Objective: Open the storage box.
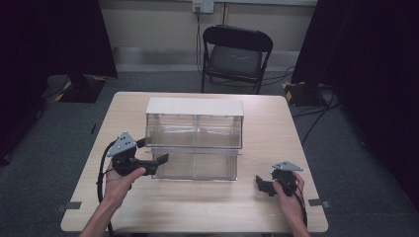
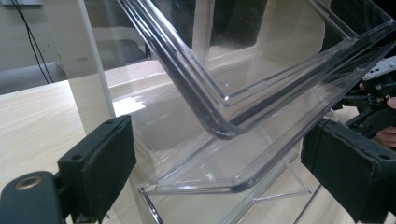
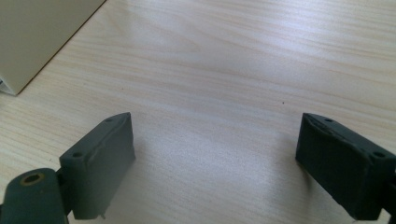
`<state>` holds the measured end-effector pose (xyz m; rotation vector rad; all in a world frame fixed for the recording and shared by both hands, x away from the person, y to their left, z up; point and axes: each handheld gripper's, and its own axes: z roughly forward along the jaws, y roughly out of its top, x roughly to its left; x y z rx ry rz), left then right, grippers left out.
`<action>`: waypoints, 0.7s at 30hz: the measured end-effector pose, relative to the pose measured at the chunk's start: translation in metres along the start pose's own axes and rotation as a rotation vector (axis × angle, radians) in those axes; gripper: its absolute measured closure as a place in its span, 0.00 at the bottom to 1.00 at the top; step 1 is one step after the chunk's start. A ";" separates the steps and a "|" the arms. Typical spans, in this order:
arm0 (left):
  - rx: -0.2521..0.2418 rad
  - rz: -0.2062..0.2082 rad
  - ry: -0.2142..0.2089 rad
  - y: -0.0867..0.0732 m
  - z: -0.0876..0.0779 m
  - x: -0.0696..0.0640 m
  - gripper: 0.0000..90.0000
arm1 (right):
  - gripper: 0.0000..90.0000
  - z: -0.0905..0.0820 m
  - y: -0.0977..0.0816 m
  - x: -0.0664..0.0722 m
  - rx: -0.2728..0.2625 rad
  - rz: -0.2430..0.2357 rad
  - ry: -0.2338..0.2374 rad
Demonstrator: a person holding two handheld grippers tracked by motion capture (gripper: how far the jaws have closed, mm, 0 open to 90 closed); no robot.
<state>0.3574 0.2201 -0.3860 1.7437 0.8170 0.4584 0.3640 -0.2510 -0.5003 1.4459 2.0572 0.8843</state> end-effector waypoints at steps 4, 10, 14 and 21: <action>-0.001 0.000 0.000 0.000 0.000 0.000 0.11 | 0.12 0.000 0.000 0.000 0.000 0.000 0.000; 0.000 0.000 0.001 0.000 0.000 0.000 0.11 | 0.12 0.000 0.000 0.000 0.000 0.000 0.000; -0.002 -0.002 -0.003 0.000 0.000 0.000 0.11 | 0.12 0.000 0.000 0.000 0.000 -0.001 0.000; -0.001 -0.002 0.000 0.000 0.000 0.000 0.11 | 0.12 0.000 0.000 0.000 0.000 0.000 0.000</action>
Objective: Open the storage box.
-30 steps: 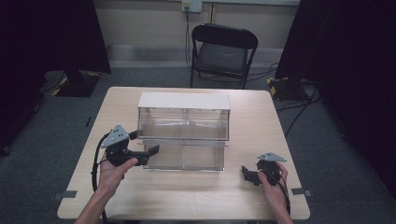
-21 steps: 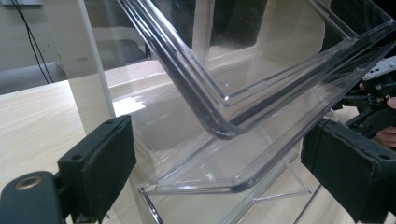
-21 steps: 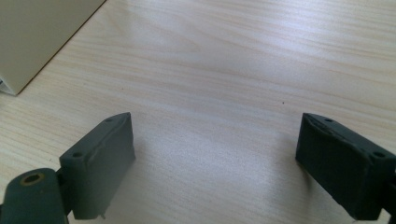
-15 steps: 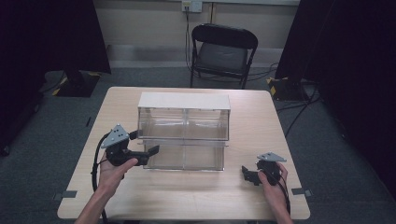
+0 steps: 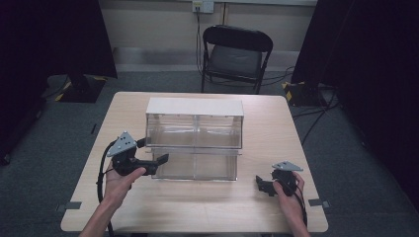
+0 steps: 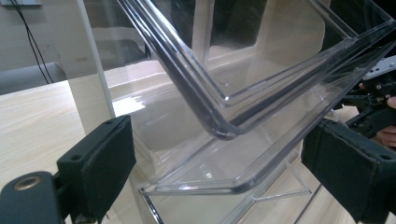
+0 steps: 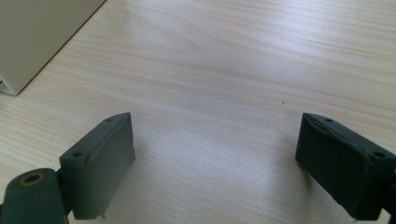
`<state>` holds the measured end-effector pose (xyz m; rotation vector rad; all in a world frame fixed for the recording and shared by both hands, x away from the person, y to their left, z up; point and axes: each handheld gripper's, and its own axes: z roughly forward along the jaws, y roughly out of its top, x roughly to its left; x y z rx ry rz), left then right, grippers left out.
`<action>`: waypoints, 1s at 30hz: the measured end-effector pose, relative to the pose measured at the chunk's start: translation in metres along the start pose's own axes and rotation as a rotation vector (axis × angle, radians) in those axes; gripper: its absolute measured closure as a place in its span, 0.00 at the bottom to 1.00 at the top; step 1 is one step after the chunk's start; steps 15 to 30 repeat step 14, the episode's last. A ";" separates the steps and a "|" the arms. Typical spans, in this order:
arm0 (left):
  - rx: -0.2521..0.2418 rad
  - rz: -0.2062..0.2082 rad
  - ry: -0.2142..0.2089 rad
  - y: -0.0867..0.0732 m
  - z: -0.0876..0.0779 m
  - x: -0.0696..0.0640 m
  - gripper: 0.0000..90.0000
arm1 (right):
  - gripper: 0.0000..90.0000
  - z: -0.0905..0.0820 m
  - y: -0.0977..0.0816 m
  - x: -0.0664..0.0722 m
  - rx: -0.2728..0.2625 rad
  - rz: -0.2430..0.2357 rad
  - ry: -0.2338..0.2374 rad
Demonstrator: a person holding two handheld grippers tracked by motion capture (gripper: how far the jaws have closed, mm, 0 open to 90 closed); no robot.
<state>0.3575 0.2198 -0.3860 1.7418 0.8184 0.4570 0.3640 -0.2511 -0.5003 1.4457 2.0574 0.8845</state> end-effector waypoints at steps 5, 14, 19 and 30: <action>0.002 0.005 -0.001 0.000 0.000 0.000 0.11 | 0.12 0.000 0.000 0.000 0.000 0.000 0.000; 0.011 0.006 -0.001 0.000 0.000 0.002 0.10 | 0.12 0.000 0.000 0.000 0.000 -0.001 0.000; 0.011 0.006 -0.001 0.000 0.000 0.002 0.10 | 0.12 0.000 0.000 0.000 0.000 -0.001 0.000; 0.011 0.006 -0.001 0.000 0.000 0.002 0.10 | 0.12 0.000 0.000 0.000 0.000 -0.001 0.000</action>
